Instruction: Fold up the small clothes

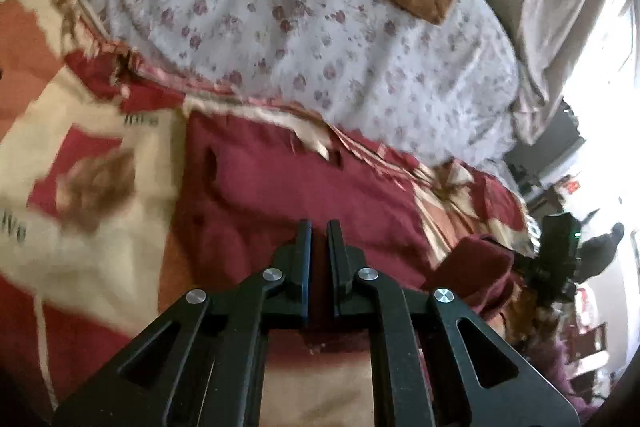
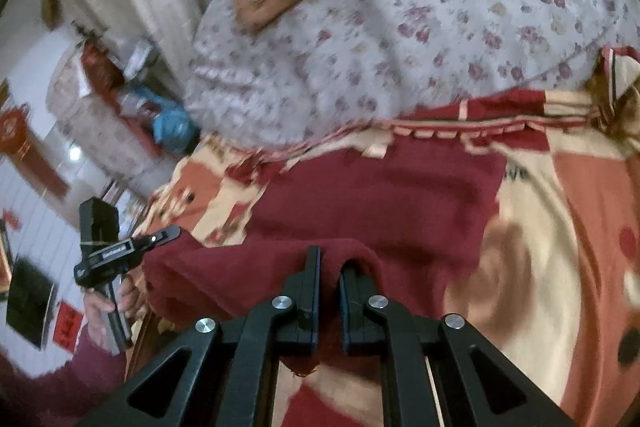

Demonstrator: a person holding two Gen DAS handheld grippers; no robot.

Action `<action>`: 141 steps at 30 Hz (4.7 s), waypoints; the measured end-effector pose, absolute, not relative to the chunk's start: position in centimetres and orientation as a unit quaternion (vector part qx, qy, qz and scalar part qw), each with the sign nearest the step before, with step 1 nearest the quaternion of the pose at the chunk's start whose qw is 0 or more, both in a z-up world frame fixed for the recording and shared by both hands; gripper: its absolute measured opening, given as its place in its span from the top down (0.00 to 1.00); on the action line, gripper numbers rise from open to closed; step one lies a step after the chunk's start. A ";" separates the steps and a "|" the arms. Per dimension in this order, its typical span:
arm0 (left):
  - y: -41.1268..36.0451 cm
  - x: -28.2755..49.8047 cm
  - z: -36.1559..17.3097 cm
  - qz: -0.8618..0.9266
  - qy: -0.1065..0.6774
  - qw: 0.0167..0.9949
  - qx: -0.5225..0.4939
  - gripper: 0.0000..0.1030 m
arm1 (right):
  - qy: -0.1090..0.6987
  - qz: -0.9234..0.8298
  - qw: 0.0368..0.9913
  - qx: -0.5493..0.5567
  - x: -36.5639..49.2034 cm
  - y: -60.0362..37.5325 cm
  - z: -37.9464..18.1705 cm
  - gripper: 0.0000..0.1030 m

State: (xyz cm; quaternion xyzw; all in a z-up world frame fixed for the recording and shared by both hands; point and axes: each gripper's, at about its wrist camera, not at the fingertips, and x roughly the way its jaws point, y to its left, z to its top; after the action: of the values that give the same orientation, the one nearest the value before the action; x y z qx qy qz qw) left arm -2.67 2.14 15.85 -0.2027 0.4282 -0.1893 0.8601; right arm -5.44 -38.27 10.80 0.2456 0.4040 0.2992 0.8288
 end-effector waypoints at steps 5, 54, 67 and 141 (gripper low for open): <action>1.9 4.0 13.7 -0.155 0.431 0.867 -0.196 0.99 | 0.419 0.263 0.830 0.256 1.5 -38.0 9.0 0.94; 4.0 14.1 5.0 -0.143 0.535 0.810 -0.194 0.90 | 0.482 0.113 0.855 0.154 12.7 -37.0 2.3 0.83; 5.2 2.2 8.9 -0.249 0.497 0.810 -0.190 0.30 | 0.485 0.205 0.844 0.101 0.5 -35.4 4.4 0.71; 5.8 0.5 3.6 -0.172 0.477 0.829 -0.236 0.47 | 0.484 0.282 0.828 0.021 12.8 -11.7 6.2 0.70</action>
State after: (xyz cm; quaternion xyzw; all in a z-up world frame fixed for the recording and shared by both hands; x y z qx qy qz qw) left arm 0.52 5.78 3.58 -0.2362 0.4773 -0.1721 0.8287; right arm 12.76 -11.65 6.18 0.0206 0.4840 0.2823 0.8280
